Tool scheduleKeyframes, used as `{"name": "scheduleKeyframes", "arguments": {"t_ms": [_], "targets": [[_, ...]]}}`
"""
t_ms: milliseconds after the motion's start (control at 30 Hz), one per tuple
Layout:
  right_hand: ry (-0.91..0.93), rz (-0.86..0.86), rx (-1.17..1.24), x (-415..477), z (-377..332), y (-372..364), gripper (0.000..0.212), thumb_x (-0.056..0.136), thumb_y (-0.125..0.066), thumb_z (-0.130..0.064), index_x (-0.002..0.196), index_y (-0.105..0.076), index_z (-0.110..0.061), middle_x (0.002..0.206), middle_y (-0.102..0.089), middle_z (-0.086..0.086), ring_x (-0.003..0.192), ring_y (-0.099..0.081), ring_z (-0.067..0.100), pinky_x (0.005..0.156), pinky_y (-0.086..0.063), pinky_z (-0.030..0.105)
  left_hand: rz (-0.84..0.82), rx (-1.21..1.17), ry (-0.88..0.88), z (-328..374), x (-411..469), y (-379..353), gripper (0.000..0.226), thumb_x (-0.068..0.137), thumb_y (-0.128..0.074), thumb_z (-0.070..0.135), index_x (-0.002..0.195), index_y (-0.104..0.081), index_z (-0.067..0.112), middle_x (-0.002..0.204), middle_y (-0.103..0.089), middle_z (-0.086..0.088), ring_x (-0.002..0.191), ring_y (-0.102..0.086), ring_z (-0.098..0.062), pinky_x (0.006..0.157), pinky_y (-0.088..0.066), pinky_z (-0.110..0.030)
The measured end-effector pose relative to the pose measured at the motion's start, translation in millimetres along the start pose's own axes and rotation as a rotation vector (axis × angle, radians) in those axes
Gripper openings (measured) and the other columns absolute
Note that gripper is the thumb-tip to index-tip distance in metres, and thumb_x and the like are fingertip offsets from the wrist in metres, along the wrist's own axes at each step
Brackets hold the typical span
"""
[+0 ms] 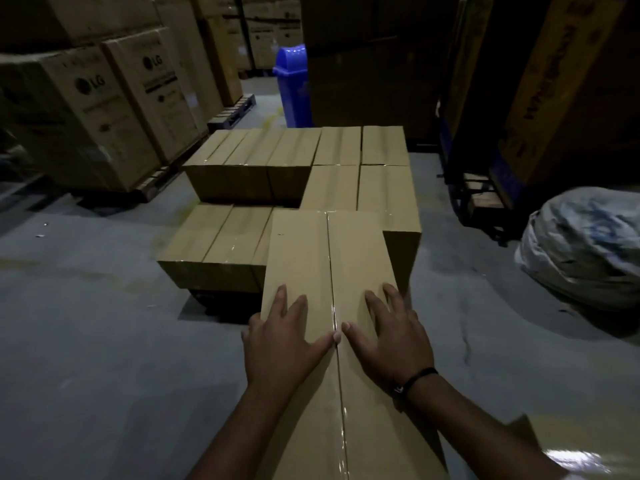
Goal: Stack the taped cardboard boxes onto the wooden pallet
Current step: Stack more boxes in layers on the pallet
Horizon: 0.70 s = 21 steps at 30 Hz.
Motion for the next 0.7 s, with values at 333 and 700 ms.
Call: {"name": "scheduleKeyframes", "arguments": {"t_ms": [333, 700], "targets": [[-0.027, -0.047, 0.065, 84, -99, -89, 0.080, 0.086, -0.040, -0.080, 0.154, -0.027, -0.039, 0.165, -0.011, -0.006, 0.143, -0.032, 0.028, 0.110, -0.042, 0.048, -0.030, 0.002, 0.018, -116, 102, 19, 0.094, 0.074, -0.048, 0.092, 0.153, -0.034, 0.042, 0.170, -0.009, 0.009, 0.144, -0.033, -0.039, 0.112, -0.033, -0.055], [0.025, -0.090, 0.082, 232, -136, -157, 0.079, 0.086, -0.042, -0.079, 0.153, -0.030, -0.039, 0.165, -0.009, -0.008, 0.142, -0.033, 0.025, 0.110, -0.042, 0.046, -0.024, 0.020, 0.088, -168, 246, 9, 0.092, 0.076, -0.047, 0.090, 0.153, -0.036, 0.041, 0.170, -0.011, 0.009, 0.143, -0.034, -0.040, 0.112, -0.033, -0.055]]}}
Point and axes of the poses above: each hand's wrist, its own x-axis towards the middle knuckle, its own y-axis out of the back of the hand, z = x × y, the point moved 5 cm from there along x, towards the middle knuckle
